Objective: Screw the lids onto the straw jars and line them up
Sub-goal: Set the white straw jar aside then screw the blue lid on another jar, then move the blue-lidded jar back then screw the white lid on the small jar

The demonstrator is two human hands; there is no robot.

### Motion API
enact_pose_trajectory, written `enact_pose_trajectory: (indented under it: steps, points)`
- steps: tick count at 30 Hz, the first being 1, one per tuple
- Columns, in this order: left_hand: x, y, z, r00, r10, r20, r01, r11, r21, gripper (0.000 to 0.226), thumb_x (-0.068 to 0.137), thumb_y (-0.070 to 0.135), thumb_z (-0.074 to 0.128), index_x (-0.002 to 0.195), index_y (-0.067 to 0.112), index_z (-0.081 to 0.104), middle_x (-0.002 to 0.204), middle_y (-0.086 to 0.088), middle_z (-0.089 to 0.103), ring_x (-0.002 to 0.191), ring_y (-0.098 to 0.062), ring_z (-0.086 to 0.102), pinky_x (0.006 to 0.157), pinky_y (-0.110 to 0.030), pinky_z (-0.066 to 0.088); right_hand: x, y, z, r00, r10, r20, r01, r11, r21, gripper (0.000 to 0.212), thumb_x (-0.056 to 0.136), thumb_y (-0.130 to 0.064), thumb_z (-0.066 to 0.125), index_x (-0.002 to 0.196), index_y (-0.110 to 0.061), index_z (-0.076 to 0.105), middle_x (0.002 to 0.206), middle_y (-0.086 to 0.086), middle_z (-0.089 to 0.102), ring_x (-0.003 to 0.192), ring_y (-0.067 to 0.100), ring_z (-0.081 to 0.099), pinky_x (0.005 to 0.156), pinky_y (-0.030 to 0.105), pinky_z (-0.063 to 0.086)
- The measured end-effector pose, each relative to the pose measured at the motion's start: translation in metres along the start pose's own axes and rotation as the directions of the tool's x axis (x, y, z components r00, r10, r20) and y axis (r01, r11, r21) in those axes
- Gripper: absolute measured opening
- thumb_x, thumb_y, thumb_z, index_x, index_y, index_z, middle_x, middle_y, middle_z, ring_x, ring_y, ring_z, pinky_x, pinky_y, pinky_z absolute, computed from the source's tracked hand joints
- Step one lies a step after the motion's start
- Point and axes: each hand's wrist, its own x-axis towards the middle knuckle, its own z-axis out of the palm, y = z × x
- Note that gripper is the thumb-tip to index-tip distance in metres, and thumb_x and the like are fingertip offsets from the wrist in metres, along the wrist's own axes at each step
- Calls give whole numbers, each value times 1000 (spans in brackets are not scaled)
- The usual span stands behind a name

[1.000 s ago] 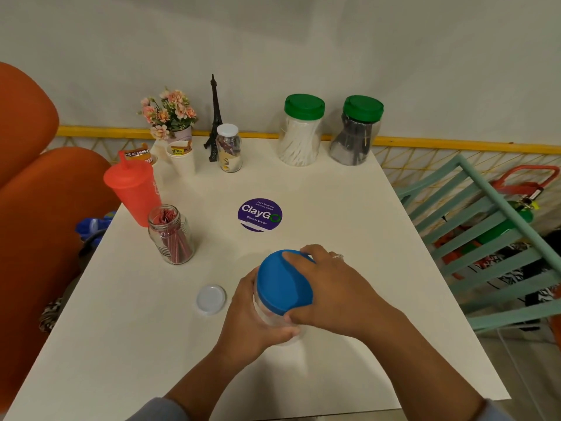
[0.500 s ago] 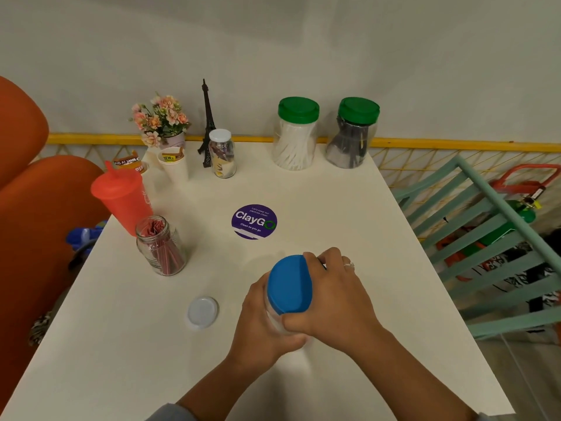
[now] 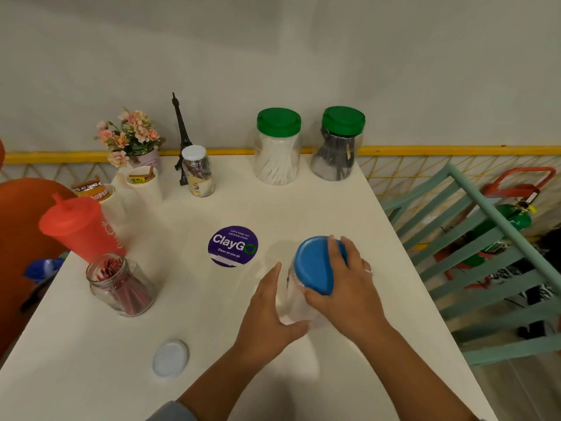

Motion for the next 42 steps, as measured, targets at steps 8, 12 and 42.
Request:
enact_pose_trajectory:
  steps: [8, 12, 42]
  points:
    - [62, 12, -7, 994, -15, -104, 19, 999, 37, 76, 76, 28, 75, 126, 49, 22, 149, 12, 31, 134, -8, 34, 107, -25, 34, 135, 59, -23, 975, 195, -104, -171, 964, 201, 104, 64, -42, 76, 144, -17, 14, 143, 4, 27, 127, 28, 37, 97, 43, 39]
    - [80, 9, -13, 986, -67, -154, 77, 995, 60, 72, 77, 26, 75, 132, 42, 30, 147, 11, 35, 134, -10, 36, 109, -33, 37, 200, 79, -36, 970, 208, -122, -173, 952, 252, 98, 60, -35, 80, 139, -13, 25, 138, 9, 33, 124, 30, 40, 97, 44, 41]
    - [29, -37, -94, 793, -125, -596, 243, 962, 122, 45, 79, 15, 72, 120, 25, 56, 124, 8, 49, 110, -10, 47, 94, -28, 40, 194, 16, 6, 988, -13, -153, 72, 919, 387, 91, 71, -34, 75, 144, -28, 22, 153, 4, 12, 141, 25, 13, 110, 35, 17]
